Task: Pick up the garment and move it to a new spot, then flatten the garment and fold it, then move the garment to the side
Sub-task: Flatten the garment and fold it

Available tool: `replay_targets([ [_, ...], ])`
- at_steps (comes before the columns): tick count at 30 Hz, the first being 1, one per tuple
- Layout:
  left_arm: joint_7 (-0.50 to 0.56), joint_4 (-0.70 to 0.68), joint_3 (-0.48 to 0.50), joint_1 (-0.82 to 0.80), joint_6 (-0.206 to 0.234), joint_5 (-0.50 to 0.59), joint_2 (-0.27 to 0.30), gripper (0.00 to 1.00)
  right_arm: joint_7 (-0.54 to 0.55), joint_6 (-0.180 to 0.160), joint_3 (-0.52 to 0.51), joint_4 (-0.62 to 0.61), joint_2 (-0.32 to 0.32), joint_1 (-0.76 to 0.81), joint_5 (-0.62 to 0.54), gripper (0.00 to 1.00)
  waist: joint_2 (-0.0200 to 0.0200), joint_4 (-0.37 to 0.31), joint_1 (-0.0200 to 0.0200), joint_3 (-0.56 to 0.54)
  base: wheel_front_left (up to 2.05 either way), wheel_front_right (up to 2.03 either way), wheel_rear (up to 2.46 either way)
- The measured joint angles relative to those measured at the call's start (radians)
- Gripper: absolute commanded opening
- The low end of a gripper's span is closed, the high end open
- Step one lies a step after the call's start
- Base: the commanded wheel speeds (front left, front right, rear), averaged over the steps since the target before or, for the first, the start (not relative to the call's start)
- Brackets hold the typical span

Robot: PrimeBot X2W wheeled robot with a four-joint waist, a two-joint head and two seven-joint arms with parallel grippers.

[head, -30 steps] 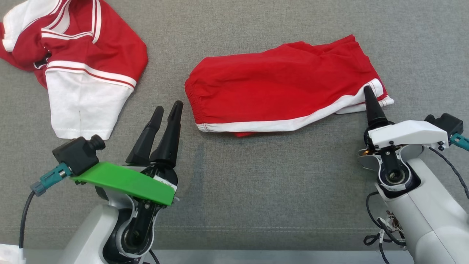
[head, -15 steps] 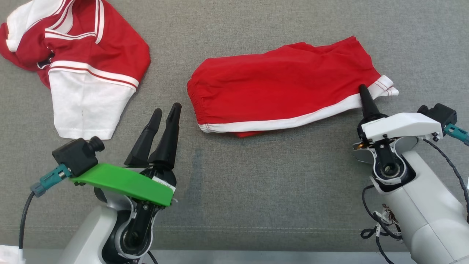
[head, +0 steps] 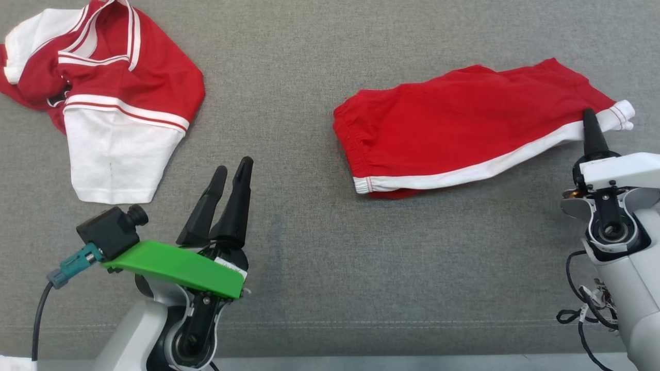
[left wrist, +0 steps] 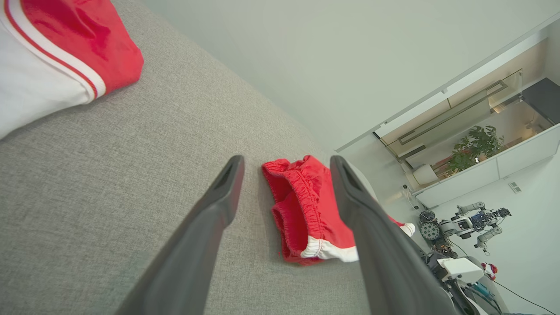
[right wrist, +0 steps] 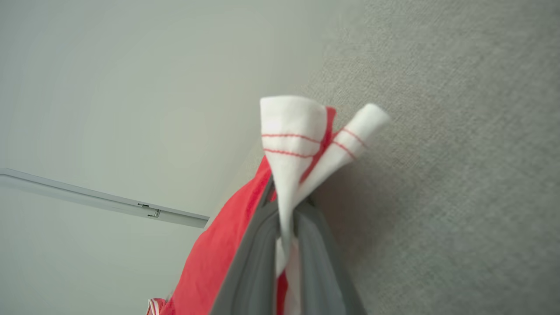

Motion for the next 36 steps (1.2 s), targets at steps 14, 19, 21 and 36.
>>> replay_targets([
  [14, 0.000, -0.008, -0.024, 0.011, 0.000, -0.001, -0.039, 1.00, -0.003, 0.001, 0.078, -0.156, -0.128, 0.010, -0.232, 0.00, 0.0000, 0.009, 0.0000, -0.014, 0.00, 0.00, 0.00],
  [19, -0.001, 0.000, -0.022, 0.011, 0.000, -0.003, -0.052, 1.00, 0.047, 0.022, 0.216, -0.245, -0.152, -0.011, -0.332, 0.00, 0.0000, 0.038, 0.0000, -0.020, 0.00, 0.00, 0.00],
  [21, -0.002, 0.005, -0.020, 0.011, 0.000, -0.006, -0.057, 1.00, 0.098, 0.037, 0.279, -0.277, -0.156, -0.016, -0.354, 0.00, 0.0000, 0.051, 0.0000, -0.022, 0.00, 0.00, 0.00],
  [36, -0.020, 0.027, 0.000, 0.012, 0.000, -0.011, -0.064, 1.00, 0.420, 0.035, 0.472, -0.369, -0.225, -0.023, -0.409, 0.00, 0.0000, 0.135, 0.0000, -0.047, 0.00, 0.00, 0.00],
])
